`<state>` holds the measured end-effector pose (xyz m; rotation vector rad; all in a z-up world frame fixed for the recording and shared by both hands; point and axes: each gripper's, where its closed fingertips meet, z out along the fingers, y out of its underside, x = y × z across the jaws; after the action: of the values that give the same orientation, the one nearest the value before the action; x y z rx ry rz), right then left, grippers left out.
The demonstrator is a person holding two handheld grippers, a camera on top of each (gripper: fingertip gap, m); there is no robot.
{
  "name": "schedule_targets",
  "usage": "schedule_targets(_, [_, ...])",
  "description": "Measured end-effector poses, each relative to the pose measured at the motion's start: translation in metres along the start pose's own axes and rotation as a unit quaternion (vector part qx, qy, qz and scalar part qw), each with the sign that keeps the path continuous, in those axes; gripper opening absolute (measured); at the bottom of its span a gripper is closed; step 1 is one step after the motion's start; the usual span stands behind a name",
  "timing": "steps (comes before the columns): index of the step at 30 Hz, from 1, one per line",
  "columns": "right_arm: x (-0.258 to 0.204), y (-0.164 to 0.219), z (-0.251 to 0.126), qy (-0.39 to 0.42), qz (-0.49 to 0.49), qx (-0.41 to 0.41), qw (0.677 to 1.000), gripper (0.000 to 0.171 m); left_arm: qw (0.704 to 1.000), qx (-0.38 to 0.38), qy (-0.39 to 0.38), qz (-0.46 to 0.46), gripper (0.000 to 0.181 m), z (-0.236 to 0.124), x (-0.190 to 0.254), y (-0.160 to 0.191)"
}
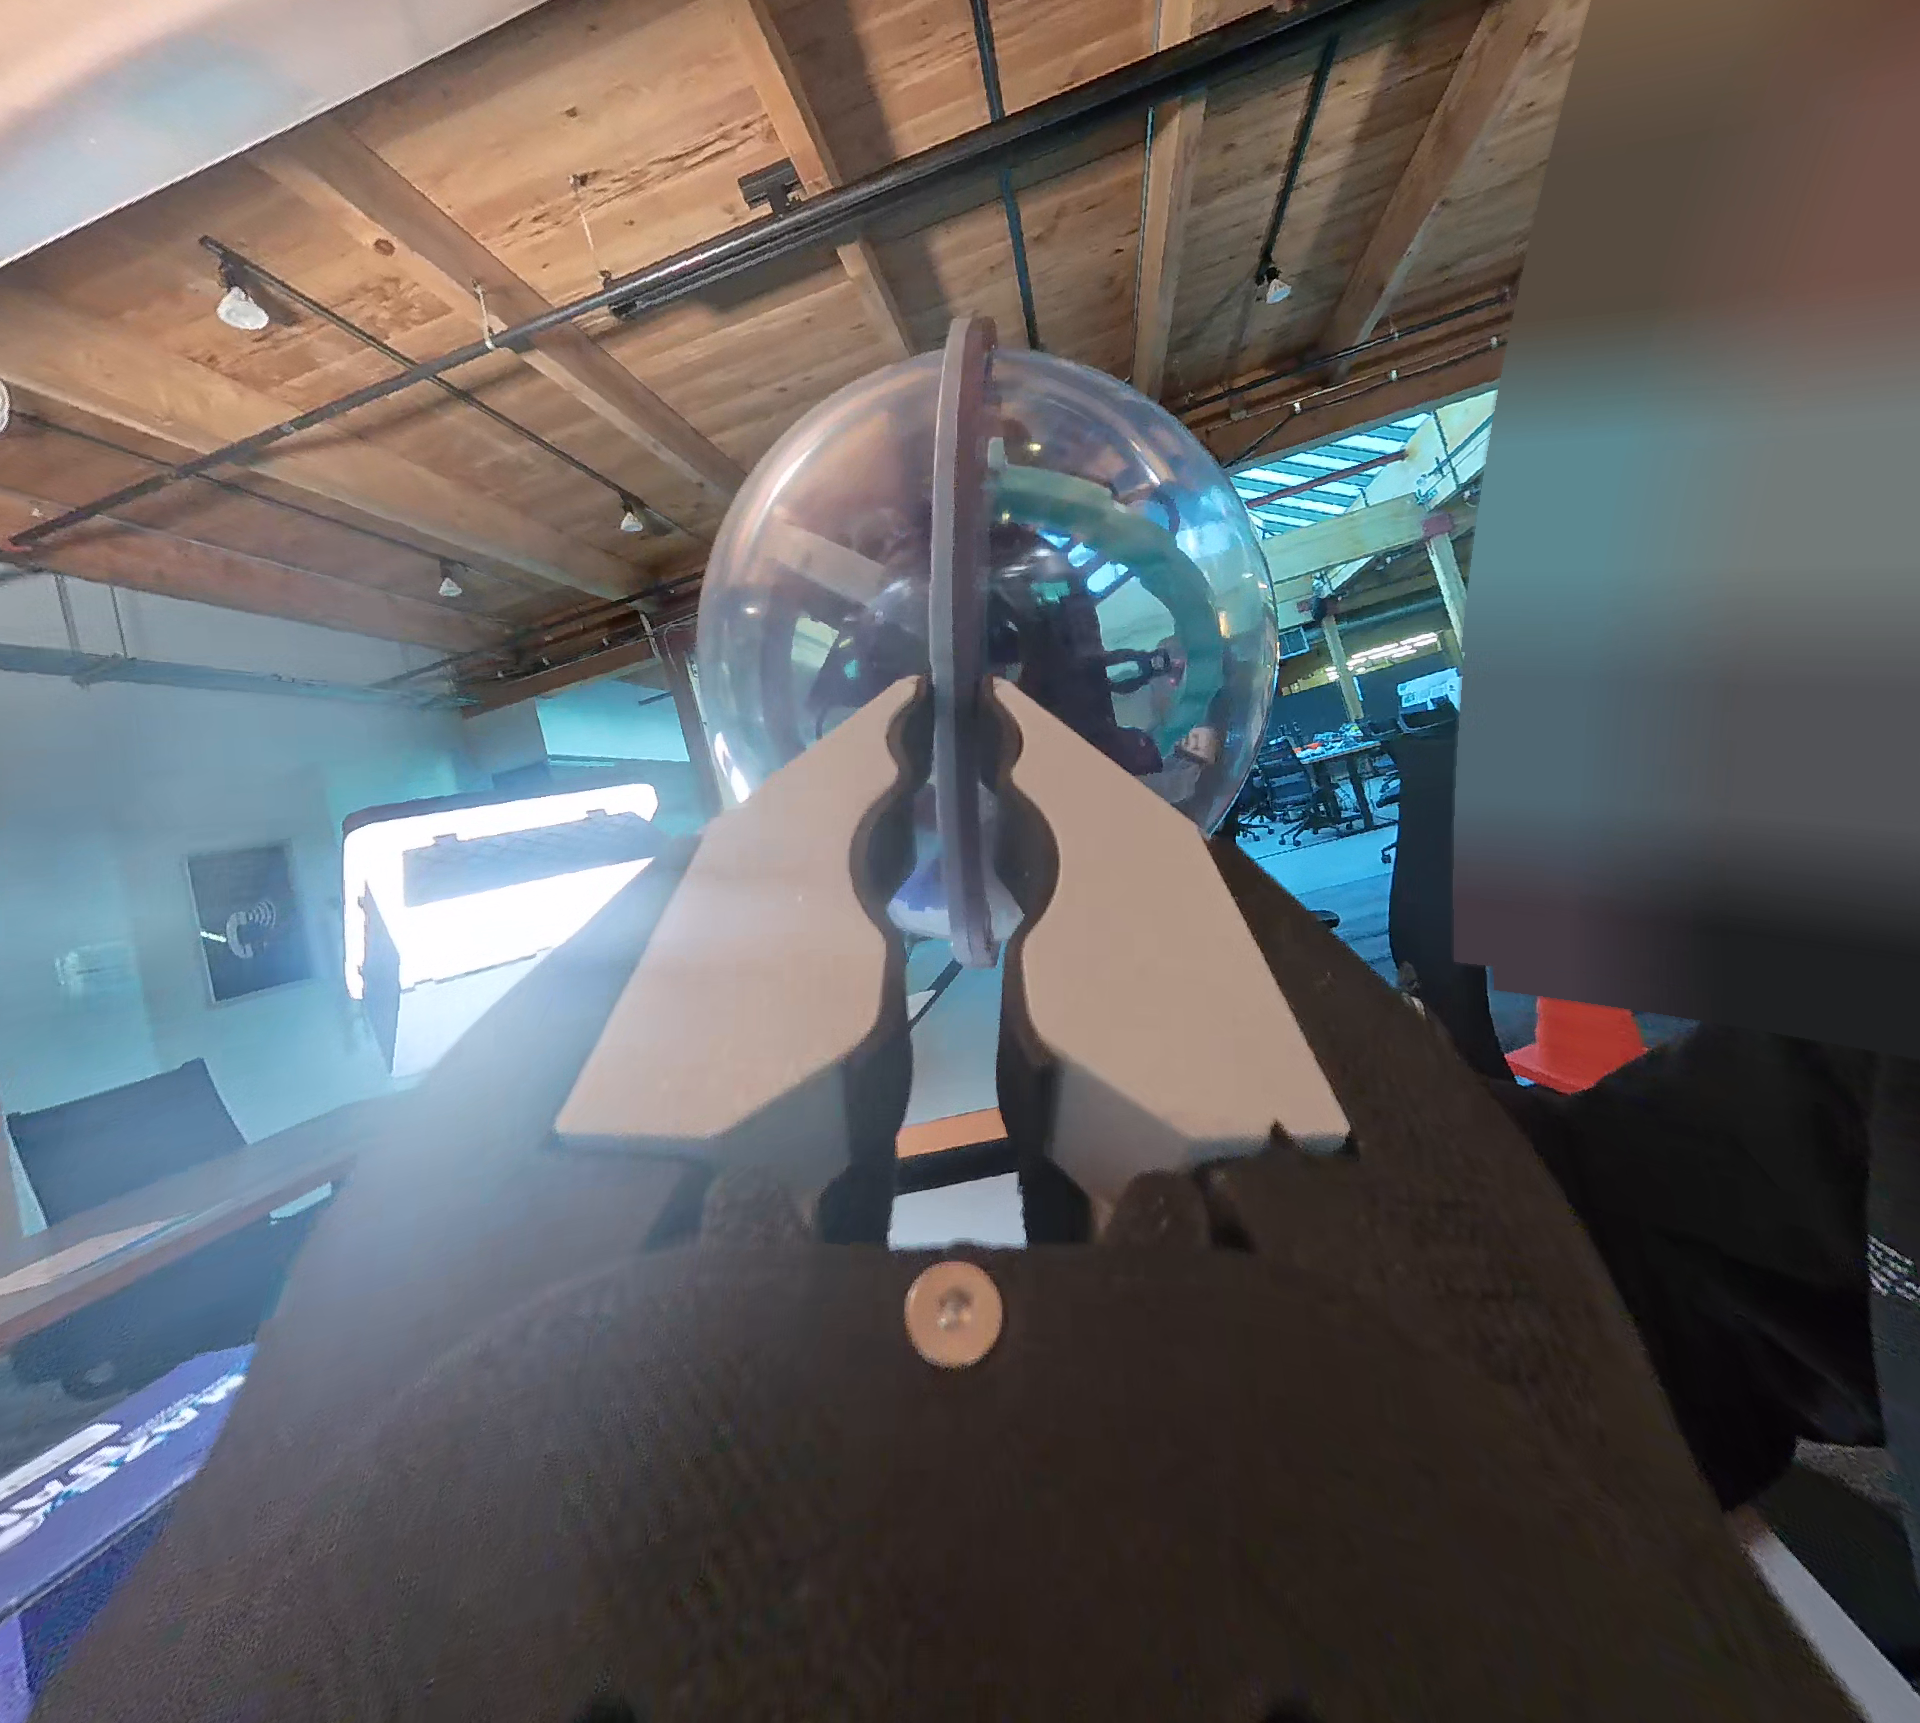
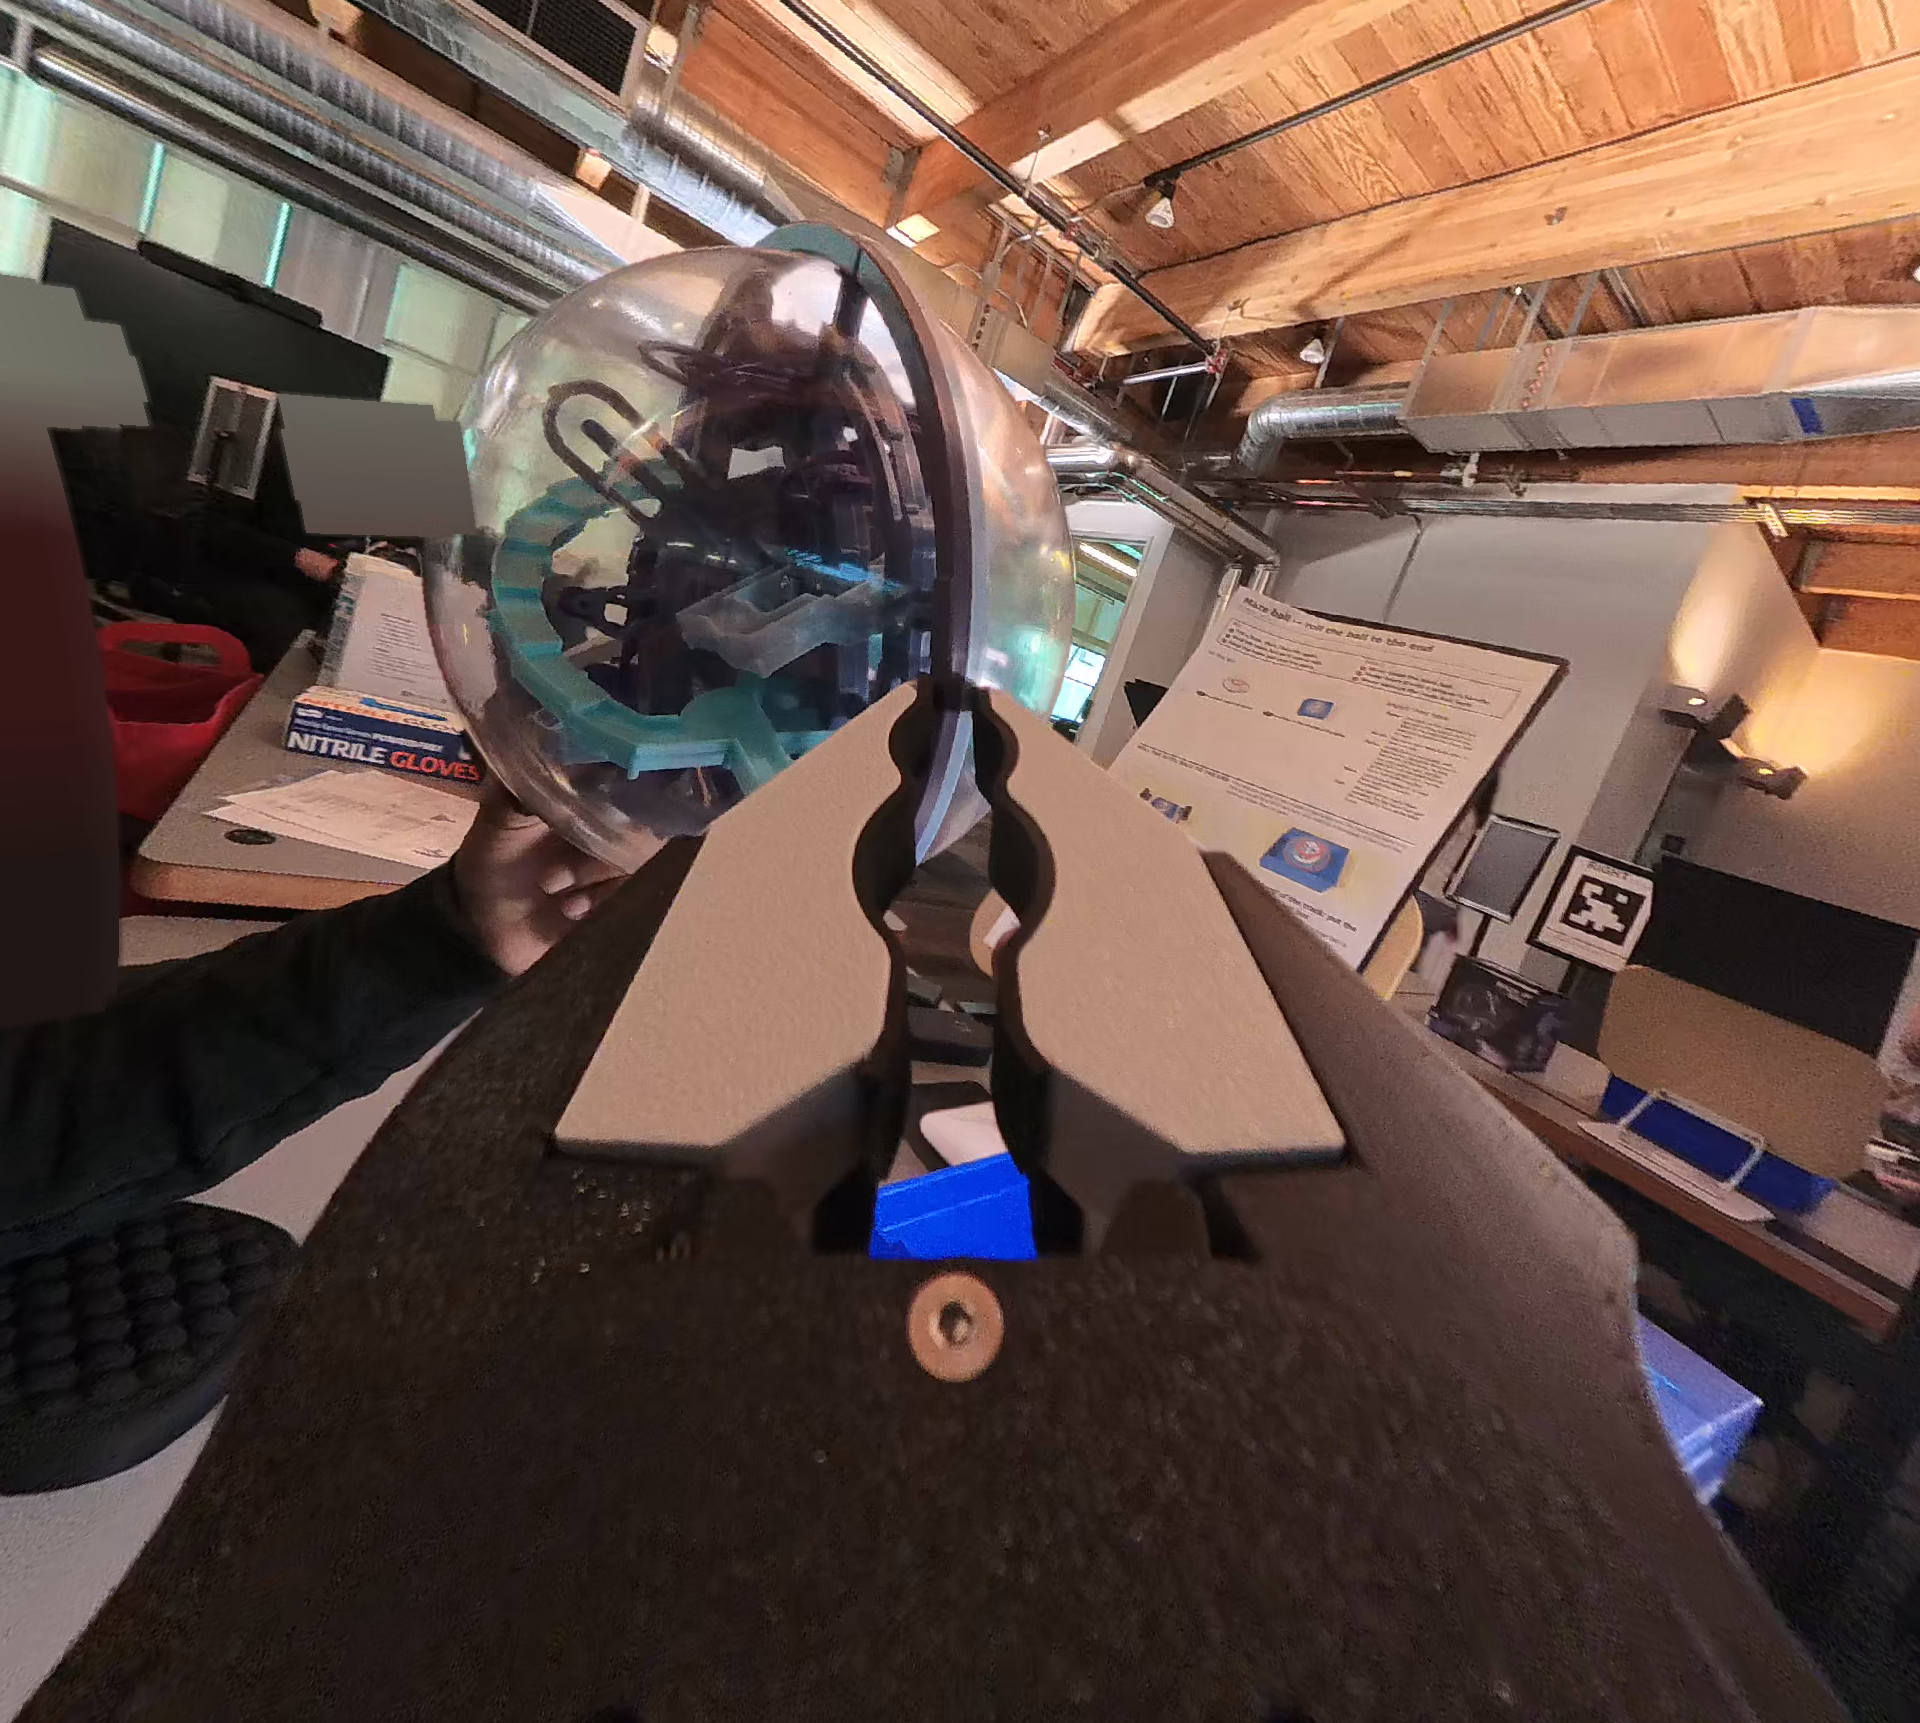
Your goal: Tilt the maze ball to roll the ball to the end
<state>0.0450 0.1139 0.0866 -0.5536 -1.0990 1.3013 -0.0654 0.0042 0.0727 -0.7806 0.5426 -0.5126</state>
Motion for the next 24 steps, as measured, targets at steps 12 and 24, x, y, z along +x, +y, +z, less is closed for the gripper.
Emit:
schedule_targets(12, [0.012, -0.004, -0.007, 0.037, 0.000, -0.019, 0.999, 0.004, 0.998, -0.011, -0.021, -0.060, 0.007, 0.002, -0.016, 0.032])
schedule_targets(24, [0.014, 0.005, -0.003, 0.043, 0.002, -0.032, 0.999, 0.002, 0.996, -0.019, -0.043, -0.079, 0.007, -0.005, -0.028, 0.040])
